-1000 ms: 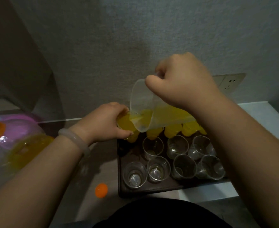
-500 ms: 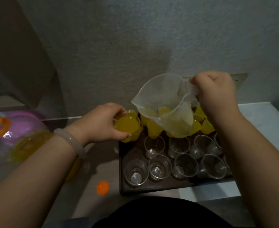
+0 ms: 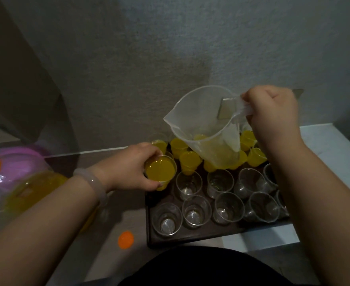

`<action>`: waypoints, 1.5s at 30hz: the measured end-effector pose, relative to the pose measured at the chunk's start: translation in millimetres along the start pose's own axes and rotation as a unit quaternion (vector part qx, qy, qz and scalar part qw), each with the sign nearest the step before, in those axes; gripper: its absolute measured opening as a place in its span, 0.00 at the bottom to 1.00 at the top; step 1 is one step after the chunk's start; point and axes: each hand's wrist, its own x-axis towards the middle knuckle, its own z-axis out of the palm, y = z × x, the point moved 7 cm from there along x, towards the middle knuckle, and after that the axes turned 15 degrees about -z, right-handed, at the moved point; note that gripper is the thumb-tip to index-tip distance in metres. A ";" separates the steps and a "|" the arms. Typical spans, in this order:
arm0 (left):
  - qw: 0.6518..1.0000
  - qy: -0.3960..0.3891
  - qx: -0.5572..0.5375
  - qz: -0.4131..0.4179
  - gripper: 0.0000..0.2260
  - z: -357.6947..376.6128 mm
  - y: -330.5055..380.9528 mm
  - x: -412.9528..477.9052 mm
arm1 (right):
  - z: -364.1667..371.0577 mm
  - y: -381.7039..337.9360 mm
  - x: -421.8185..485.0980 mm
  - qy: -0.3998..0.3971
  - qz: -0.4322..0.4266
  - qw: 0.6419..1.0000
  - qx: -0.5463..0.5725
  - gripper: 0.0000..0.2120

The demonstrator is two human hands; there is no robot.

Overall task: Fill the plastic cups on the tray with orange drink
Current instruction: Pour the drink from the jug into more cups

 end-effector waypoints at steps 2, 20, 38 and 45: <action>1.000 -0.009 -0.002 0.012 0.38 5.7 0.0 -0.3 | 0.1 1.7 -0.2 -0.003 0.003 1.000 -0.004 0.17; 0.998 -0.057 -0.019 0.029 0.36 40.2 -16.1 6.9 | 5.0 12.4 -0.8 -0.005 0.015 1.000 0.002 0.15; 0.993 -0.064 0.087 0.054 0.34 53.9 -13.0 11.7 | 8.8 13.0 -6.6 -0.008 0.008 1.000 -0.018 0.19; 0.990 -0.092 0.092 0.050 0.34 64.9 -13.9 10.3 | 15.5 16.0 -9.3 -0.015 0.009 1.000 -0.009 0.18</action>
